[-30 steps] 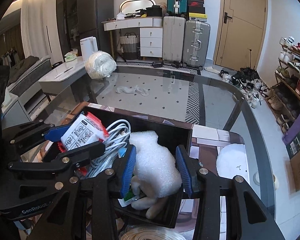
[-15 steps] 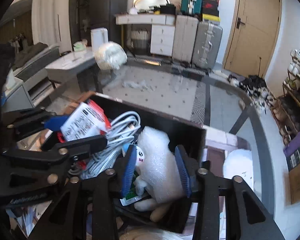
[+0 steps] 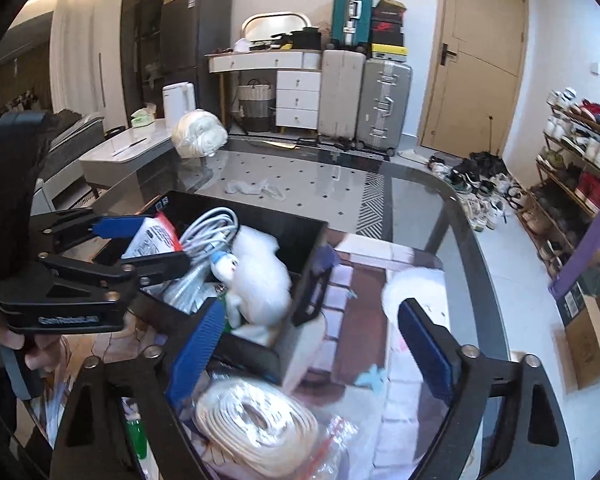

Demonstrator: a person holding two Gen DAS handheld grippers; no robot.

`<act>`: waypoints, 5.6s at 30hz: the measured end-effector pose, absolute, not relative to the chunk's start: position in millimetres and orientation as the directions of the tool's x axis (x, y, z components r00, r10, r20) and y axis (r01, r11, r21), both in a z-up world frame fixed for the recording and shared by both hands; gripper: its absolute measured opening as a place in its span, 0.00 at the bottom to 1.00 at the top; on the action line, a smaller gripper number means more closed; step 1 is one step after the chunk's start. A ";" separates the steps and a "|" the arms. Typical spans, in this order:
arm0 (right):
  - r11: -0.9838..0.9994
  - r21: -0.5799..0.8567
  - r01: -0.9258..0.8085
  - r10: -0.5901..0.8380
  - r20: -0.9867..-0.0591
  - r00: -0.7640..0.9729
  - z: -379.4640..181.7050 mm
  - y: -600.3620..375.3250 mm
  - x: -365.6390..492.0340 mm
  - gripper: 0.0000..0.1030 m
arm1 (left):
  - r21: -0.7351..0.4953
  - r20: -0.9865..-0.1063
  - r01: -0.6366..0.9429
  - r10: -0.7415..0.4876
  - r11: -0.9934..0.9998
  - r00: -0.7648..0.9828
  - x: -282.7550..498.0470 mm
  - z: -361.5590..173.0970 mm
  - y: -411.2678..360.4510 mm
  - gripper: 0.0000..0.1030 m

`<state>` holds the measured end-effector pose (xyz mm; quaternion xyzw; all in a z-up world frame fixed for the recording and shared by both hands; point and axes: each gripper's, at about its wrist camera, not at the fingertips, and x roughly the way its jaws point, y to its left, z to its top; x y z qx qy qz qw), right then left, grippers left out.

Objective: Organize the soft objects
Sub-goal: 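Open both tools to drop the foam sheet and snack packet into the box, then move both tools toward the green medicine packet and the bag of white rope, then grasp the rope bag with right tool while left tool grasps the green packet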

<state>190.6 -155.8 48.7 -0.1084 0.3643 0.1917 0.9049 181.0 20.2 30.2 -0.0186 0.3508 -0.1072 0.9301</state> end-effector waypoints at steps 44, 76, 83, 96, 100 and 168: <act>0.905 -0.011 -0.426 0.257 -0.784 0.565 -3.0 -177.5 131.3 1.00 | -0.124 -0.674 0.086 -0.147 0.989 0.724 68.3 -12.5 41.3 1.00; 0.822 -0.090 -0.563 0.213 -0.867 0.450 -21.8 -172.9 149.0 1.00 | -0.070 -0.763 0.388 -0.300 0.919 0.573 60.8 -32.9 -6.9 1.00; 0.816 -0.036 -0.578 0.257 -0.872 0.417 -26.6 -169.9 159.9 1.00 | -0.081 -0.774 0.339 -0.273 0.937 0.571 69.0 -32.2 0.1 1.00; 0.777 0.028 -0.628 0.327 -0.871 0.366 -30.7 -152.6 171.9 1.00 | -0.098 -0.782 0.201 -0.200 0.975 0.591 81.7 -34.7 36.7 1.00; 0.760 0.041 -0.649 0.348 -0.869 0.352 -30.8 -144.2 170.1 0.99 | -0.143 -0.765 0.251 -0.268 0.957 0.586 78.2 -32.4 37.4 1.00; 0.785 0.059 -0.617 0.381 -0.830 0.406 -15.0 -169.7 106.3 0.51 | -0.053 -0.773 0.577 -0.400 0.815 0.493 77.6 -14.4 -13.7 0.33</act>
